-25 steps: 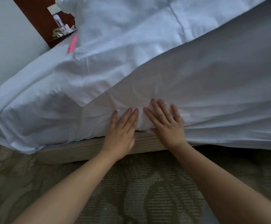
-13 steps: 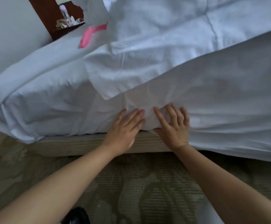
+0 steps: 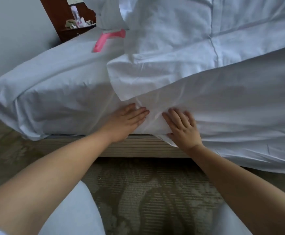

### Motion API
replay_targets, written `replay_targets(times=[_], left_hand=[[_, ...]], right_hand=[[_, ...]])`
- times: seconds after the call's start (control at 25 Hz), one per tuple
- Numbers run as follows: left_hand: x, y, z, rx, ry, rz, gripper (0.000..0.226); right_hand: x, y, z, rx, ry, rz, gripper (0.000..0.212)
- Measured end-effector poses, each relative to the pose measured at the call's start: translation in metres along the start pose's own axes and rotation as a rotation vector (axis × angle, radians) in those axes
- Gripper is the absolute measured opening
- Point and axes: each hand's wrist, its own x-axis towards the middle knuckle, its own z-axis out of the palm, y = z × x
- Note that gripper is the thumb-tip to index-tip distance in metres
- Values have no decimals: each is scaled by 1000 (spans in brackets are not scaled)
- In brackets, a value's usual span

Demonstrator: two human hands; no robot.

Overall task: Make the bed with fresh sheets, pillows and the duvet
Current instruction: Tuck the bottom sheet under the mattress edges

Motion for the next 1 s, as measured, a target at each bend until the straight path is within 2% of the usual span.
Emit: replay_targets(times=[0.16,0.44,0.52,0.68,0.92,1.0], left_hand=[[7,25,12,-22,1,-104,83],[14,73,20,14,-72,-330,94],[13,73,26,7,-31,-335,97],[21,60,50,45,-7,-309,119],[36,62,62,206,103,-299,111],[41,59,62,241,126,-257,113]], right_hand=[[-17,11,12,46,-5,-27,54],[-37,-15,27,74,121,238,46],[-34,-14,29,113,155,252,45],[-29,-4,31,125,219,209,35],[-12,-18,55,28,294,376,40],[-14,-19,55,32,296,371,45]])
